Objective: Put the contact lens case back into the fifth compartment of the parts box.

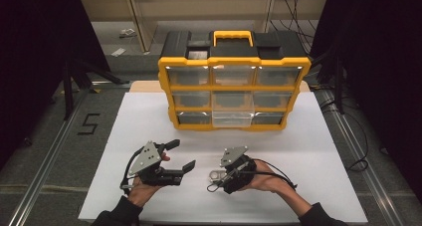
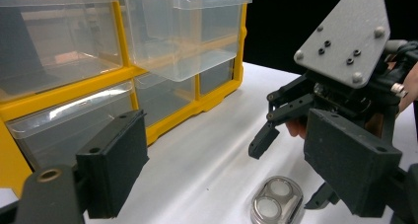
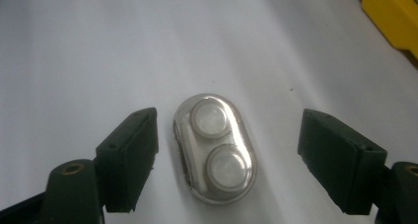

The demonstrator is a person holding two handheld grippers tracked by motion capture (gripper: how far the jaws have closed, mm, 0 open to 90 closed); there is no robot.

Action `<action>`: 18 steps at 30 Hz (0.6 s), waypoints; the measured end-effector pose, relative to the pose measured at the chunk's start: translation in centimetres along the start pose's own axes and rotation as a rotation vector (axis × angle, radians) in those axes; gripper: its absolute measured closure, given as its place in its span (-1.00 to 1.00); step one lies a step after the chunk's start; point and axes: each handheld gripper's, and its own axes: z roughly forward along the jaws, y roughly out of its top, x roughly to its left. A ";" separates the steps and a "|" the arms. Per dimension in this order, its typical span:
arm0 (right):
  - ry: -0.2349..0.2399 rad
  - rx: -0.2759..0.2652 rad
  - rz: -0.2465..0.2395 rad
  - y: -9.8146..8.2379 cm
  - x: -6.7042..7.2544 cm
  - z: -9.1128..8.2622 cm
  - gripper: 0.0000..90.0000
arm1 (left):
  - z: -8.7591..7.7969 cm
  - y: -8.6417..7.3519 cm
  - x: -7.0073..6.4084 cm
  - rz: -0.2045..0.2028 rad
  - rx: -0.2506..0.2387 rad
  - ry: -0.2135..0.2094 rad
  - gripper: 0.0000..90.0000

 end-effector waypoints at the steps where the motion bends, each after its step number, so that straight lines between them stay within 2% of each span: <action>1: 0.000 0.007 -0.002 0.0 0.0 0.1 -0.45 | 0.0 0.0 0.0 0.004 0.001 0.000 -0.63; 12: 0.012 0.066 -0.033 0.0 0.5 1.6 -0.38 | 0.0 0.0 0.0 -0.004 0.000 -0.002 -0.63; 18: 0.011 0.079 -0.028 -0.1 0.3 2.0 -0.29 | 0.0 0.0 0.0 -0.002 0.000 -0.003 -0.63</action>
